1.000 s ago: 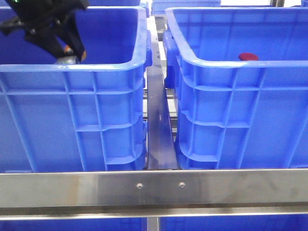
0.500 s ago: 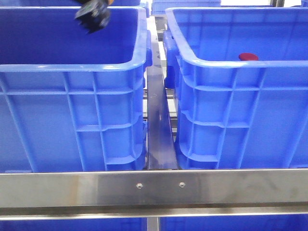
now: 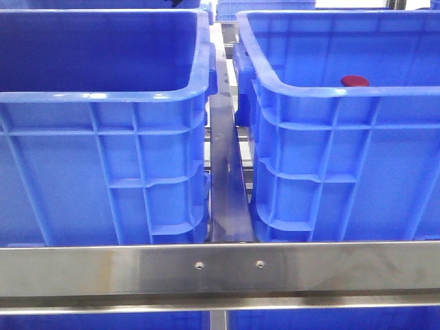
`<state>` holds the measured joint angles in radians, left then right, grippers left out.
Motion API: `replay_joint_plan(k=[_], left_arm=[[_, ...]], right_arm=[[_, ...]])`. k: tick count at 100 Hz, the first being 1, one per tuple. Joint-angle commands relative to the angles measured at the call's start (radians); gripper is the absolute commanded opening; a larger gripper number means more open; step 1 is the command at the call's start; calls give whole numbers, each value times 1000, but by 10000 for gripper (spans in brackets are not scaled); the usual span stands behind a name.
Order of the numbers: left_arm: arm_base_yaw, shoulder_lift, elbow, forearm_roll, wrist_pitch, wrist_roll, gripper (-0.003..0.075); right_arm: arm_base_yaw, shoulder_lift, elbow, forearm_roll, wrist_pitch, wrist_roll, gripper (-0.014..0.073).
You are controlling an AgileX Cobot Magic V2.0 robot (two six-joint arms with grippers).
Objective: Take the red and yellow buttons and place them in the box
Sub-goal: 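Lift the yellow button with the left gripper toward the right gripper, then grasp the yellow button with the right gripper and open the left gripper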
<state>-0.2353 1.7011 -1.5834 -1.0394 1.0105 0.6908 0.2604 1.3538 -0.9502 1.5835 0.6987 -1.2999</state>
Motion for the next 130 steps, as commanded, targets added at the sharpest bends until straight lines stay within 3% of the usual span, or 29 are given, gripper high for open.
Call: replay_joint_plan(k=[1, 26, 61, 73, 94, 104, 120, 130], left_arm=[[-18, -54, -30, -83, -25, 7, 120], [-18, -54, -30, -83, -37, 7, 120], [-18, -54, -30, -83, -37, 7, 120], [-18, -54, -30, -83, -37, 7, 120], [-18, -54, -30, -81, -37, 7, 128], [-18, -54, -30, -79, -37, 9, 227], [-16, -54, -30, -81, -37, 9, 530], [-3, -54, -30, -101, -37, 9, 620]], right_arm=[[34, 15, -64, 74, 26, -4, 643], [111, 105, -146, 144, -38, -4, 643], [114, 179, -177, 212, -65, -4, 631], [114, 193, -177, 216, -56, -4, 527], [114, 193, -177, 216, -10, -4, 220], [114, 193, -177, 216, 0, -4, 143], [113, 193, -177, 216, 2, -4, 143], [108, 192, -177, 216, 2, -4, 143]])
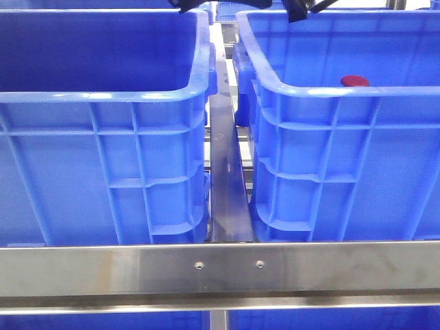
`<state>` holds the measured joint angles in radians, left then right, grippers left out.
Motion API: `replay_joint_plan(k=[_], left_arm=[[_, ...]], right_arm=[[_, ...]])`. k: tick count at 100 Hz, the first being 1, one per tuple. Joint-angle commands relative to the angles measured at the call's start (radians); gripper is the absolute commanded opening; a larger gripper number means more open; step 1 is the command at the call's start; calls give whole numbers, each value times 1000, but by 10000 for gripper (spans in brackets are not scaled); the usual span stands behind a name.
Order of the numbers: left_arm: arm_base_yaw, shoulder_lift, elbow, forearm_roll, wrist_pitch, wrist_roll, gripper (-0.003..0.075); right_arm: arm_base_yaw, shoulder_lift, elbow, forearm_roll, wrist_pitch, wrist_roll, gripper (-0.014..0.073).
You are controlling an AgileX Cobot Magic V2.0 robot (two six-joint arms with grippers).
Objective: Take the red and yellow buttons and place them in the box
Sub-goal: 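Grasp the yellow button with the right gripper and open the left gripper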
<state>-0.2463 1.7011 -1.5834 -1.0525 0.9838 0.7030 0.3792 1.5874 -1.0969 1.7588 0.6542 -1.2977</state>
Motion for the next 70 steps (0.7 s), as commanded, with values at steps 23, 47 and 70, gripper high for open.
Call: replay_joint_plan(k=[23, 47, 70], left_arm=[[89, -86, -30, -122, 23, -6, 621], [115, -114, -30, -128, 27, -6, 621], [115, -114, -30, -129, 33, -6, 620]], right_arm=[[-106, -86, -29, 27, 78, -7, 143], [-263, -148, -27, -117, 85, 8, 143], [-474, -161, -27, -194, 80, 12, 143]])
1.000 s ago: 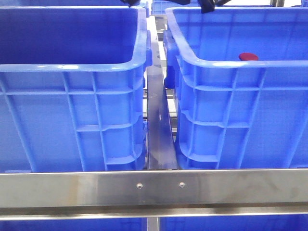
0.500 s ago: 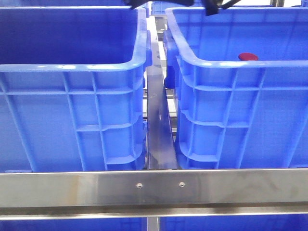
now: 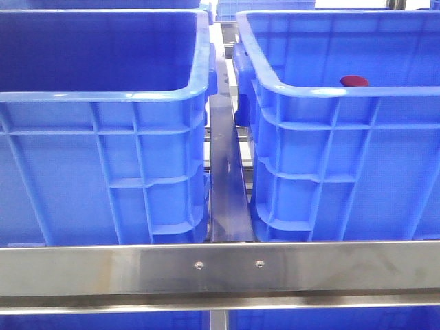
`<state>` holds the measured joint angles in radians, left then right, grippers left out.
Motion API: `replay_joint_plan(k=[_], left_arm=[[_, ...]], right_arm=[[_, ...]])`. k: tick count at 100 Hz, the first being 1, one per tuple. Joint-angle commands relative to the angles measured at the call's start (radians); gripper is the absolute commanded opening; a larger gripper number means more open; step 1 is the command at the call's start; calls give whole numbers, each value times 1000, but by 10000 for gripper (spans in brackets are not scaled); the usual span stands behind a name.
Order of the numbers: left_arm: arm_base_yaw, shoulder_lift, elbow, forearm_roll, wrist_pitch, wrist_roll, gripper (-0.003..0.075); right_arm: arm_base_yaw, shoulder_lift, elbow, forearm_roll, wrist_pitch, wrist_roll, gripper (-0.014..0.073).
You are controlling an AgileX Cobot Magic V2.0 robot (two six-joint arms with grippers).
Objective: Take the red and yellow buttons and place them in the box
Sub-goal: 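Grasp the yellow button with the right gripper and open the left gripper, then lower the yellow button with the right gripper beside the red button and release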
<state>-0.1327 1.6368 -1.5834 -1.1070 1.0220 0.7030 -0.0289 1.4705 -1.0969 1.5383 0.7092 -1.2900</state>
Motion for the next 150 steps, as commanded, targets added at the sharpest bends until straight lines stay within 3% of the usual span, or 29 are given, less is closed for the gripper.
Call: replay_joint_plan(k=[1, 28, 54, 95, 150], left_arm=[[1, -50, -30, -74, -5, -6, 620], [1, -50, -30, -74, -14, -4, 619], [1, -50, -30, -83, -14, -4, 619], [1, -50, -30, -85, -20, -4, 620], [1, -50, -30, -86, -24, -4, 620]], right_arm=[[-77, -44, -27, 25, 25, 5, 143], [-203, -10, -26, -46, -40, 5, 143], [-203, 117, -26, -61, -158, 5, 143], [-197, 315, -31, 9, -181, -16, 143], [-166, 419, -107, 33, -197, -17, 157]])
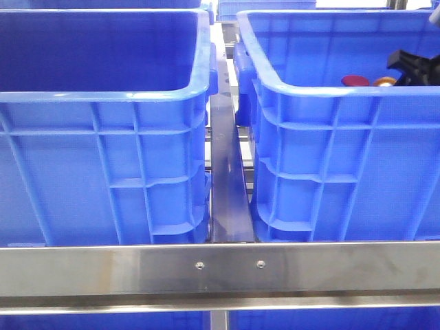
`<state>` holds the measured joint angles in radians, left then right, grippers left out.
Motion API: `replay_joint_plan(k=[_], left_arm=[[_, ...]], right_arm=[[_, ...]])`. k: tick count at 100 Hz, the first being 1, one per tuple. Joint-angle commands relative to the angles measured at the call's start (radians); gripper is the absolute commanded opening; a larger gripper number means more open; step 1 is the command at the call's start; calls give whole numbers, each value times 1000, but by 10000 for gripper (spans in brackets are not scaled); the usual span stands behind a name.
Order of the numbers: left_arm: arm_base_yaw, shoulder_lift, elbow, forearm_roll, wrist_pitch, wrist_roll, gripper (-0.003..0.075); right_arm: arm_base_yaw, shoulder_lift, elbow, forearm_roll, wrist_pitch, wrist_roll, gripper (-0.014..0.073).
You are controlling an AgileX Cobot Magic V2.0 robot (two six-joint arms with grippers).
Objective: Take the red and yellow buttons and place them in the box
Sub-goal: 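Lower the yellow button with the right gripper beside the red button and release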
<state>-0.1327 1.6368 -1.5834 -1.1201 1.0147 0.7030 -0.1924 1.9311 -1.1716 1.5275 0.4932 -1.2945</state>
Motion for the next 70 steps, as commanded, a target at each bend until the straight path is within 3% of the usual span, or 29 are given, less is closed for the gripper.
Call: replay_joint_plan(k=[1, 7, 19, 26, 70], left_arm=[[1, -50, -30, -73, -17, -4, 619], [1, -50, -30, -73, -17, -4, 619], [1, -50, -30, -73, -17, -4, 619], [1, -50, -30, -73, -17, -4, 619], [1, -50, -30, -85, -17, -4, 619]], right_arm=[[-3, -40, -32, 44, 18, -13, 165], [-3, -39, -32, 44, 10, -13, 221], [-3, -39, -32, 48, -3, -13, 420], [-3, -39, -32, 48, -5, -13, 482], [-6, -105, -32, 24, -10, -14, 486]])
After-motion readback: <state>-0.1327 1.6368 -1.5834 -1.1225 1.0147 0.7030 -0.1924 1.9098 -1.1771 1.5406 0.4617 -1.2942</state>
